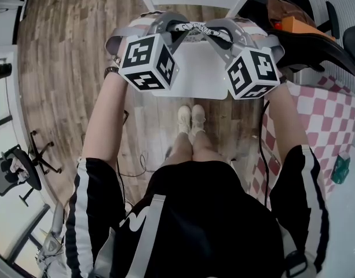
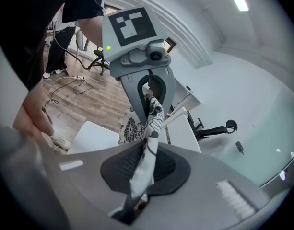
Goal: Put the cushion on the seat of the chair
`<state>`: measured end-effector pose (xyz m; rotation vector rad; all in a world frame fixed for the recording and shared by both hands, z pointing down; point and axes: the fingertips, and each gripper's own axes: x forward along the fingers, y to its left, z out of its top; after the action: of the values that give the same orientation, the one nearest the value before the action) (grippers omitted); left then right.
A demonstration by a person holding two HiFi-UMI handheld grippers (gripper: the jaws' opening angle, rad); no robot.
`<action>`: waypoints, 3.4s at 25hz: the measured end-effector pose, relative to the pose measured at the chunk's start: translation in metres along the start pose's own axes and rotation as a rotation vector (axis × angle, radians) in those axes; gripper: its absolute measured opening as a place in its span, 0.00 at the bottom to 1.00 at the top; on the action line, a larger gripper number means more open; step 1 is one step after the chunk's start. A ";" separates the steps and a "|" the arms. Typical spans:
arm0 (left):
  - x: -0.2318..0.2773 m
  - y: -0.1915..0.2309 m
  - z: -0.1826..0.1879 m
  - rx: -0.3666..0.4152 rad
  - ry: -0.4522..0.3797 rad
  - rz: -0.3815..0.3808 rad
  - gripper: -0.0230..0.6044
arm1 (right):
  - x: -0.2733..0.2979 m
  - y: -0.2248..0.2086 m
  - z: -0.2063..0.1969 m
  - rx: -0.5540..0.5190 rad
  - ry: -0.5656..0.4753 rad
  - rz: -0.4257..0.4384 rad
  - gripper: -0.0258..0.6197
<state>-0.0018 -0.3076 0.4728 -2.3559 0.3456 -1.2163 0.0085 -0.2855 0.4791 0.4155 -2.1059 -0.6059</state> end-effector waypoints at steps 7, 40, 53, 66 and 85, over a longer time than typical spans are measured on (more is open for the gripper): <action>0.014 0.022 -0.002 0.012 0.002 -0.005 0.06 | 0.009 -0.022 -0.012 0.021 0.012 -0.014 0.06; 0.064 0.002 -0.023 0.024 0.002 -0.020 0.06 | 0.045 -0.003 -0.052 0.075 0.072 0.046 0.06; 0.080 -0.086 -0.030 -0.062 -0.011 -0.098 0.06 | 0.046 0.087 -0.067 0.182 0.076 0.146 0.06; 0.090 -0.172 -0.041 -0.173 -0.021 -0.156 0.06 | 0.050 0.172 -0.075 0.277 0.094 0.229 0.06; 0.109 -0.249 -0.073 -0.200 0.019 -0.199 0.06 | 0.078 0.254 -0.082 0.386 0.104 0.316 0.06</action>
<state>0.0036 -0.1597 0.7124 -2.6033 0.2534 -1.3503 0.0153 -0.1366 0.7132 0.3083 -2.1284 0.0075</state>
